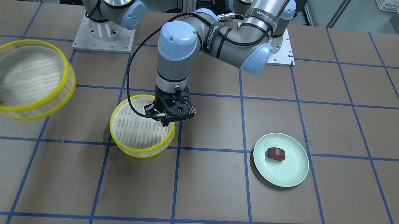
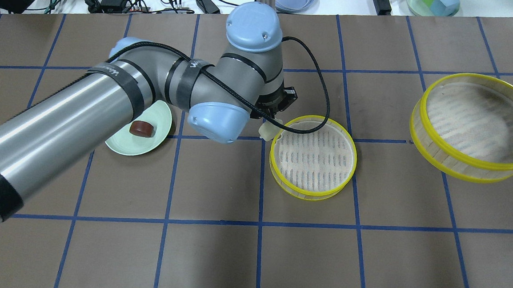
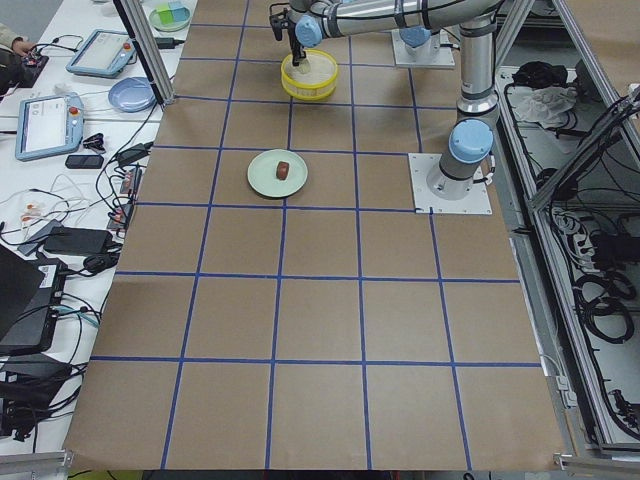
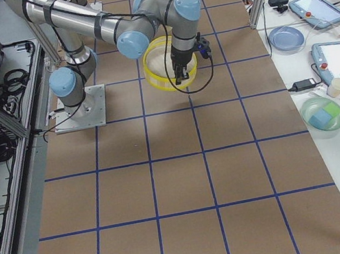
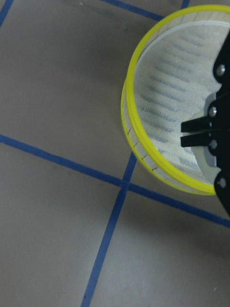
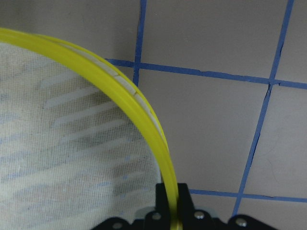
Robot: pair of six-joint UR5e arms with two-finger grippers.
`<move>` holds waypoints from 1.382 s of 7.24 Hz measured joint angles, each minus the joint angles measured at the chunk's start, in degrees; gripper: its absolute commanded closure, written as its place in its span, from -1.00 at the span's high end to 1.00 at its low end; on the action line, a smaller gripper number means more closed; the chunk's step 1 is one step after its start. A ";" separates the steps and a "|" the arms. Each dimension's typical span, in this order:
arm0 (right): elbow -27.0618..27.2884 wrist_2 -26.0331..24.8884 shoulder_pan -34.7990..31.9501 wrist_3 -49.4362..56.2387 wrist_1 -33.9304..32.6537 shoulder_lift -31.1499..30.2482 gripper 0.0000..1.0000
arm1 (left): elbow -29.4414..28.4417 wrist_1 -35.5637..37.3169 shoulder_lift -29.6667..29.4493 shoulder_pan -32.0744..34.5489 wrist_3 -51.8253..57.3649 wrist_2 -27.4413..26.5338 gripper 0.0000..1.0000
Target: Stack buns with steamer
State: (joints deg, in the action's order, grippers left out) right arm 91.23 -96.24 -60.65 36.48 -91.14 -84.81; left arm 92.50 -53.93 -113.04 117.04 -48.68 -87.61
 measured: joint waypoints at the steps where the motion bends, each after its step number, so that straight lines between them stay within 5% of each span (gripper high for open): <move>1: 0.00 0.00 0.00 0.00 0.00 0.00 -1.00 | -0.12 2.89 -1.61 1.48 -2.58 0.95 -1.00; 2: 0.00 0.00 0.00 0.00 0.00 0.00 -1.00 | -0.17 4.83 -3.08 2.57 -4.86 2.02 -0.96; 3: 0.00 0.02 0.00 0.00 0.00 0.00 -1.00 | -0.23 5.68 -3.98 3.17 -6.03 2.53 -0.08; 5: 0.00 0.06 0.00 -0.14 0.02 0.04 -1.00 | -0.34 5.84 -4.46 3.50 -6.32 2.73 0.77; 6: 0.00 0.03 0.00 -0.31 0.05 0.07 -1.00 | -0.36 5.65 -4.37 3.52 -6.09 2.54 0.95; 10: 0.09 -0.02 -0.01 -0.61 0.07 0.09 -1.00 | -0.39 4.59 -1.95 2.34 -2.63 1.96 0.99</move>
State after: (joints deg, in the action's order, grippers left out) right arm 91.31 -96.26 -60.66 35.87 -91.07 -84.73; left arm 92.11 -49.34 -114.99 119.38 -51.31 -85.65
